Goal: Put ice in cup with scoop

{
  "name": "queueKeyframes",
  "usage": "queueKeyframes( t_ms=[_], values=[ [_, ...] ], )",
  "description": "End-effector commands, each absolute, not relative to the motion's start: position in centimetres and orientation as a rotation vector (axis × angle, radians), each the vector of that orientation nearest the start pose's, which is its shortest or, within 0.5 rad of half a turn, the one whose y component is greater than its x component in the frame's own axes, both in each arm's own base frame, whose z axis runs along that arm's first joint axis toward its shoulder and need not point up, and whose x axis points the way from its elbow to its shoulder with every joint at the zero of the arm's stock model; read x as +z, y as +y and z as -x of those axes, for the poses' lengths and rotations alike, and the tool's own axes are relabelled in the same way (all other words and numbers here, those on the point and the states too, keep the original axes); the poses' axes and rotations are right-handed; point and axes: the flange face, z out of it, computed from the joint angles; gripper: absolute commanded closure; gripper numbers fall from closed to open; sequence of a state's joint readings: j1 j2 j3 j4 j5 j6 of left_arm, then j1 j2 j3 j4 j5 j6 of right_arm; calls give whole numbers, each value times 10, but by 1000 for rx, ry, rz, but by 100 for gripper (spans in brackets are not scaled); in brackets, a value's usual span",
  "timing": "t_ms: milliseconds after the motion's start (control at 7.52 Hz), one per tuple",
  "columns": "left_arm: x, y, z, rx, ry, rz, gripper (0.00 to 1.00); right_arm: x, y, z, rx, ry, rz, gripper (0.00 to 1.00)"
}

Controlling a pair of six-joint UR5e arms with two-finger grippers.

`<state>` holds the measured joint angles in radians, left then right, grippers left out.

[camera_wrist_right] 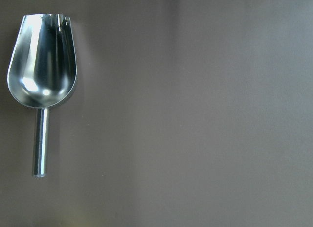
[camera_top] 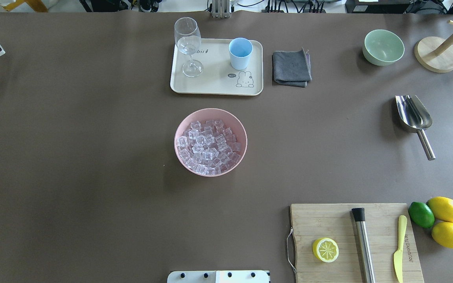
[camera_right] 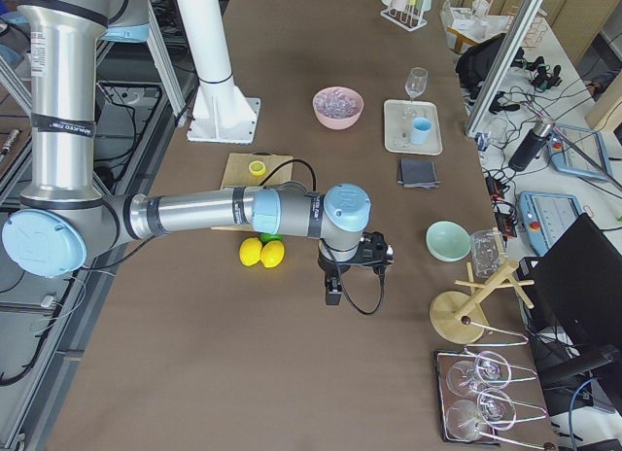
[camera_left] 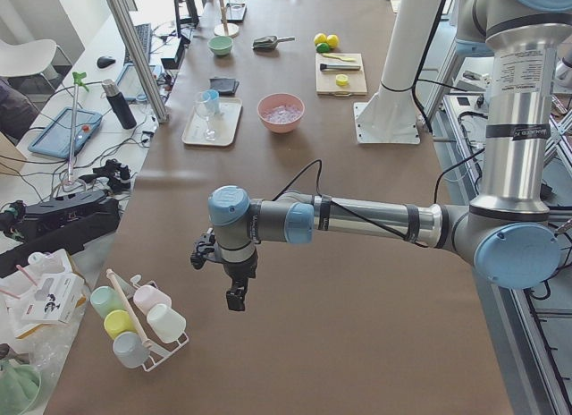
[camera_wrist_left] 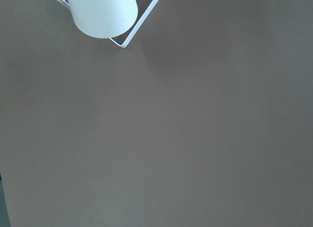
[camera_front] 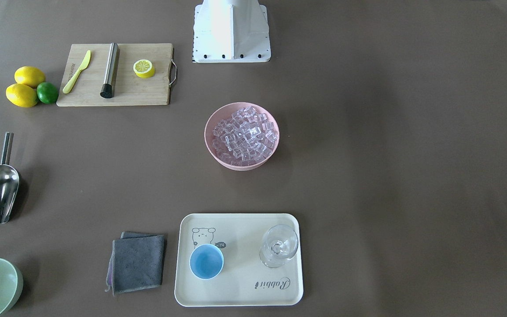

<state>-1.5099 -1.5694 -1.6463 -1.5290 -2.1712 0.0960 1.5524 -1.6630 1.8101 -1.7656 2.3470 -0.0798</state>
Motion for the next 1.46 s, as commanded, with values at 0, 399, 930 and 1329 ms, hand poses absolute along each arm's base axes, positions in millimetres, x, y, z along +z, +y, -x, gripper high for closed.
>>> queueKeyframes(
  t_ms=[0, 399, 930, 1329],
  values=[
    [632, -492, 50, 143, 671, -50, 1, 605, -444, -55, -76, -776, 22, 0],
    [633, -490, 51, 140, 677, -47, 1, 601, -444, -56, -74, -779, 16, 0],
    [627, -491, 51, 144, 677, -59, 1, 588, -452, -49, 83, -793, -4, 0],
    [589, -496, 46, 174, 710, -124, 1, 556, -458, 19, 169, -820, -50, 1]
  ],
)
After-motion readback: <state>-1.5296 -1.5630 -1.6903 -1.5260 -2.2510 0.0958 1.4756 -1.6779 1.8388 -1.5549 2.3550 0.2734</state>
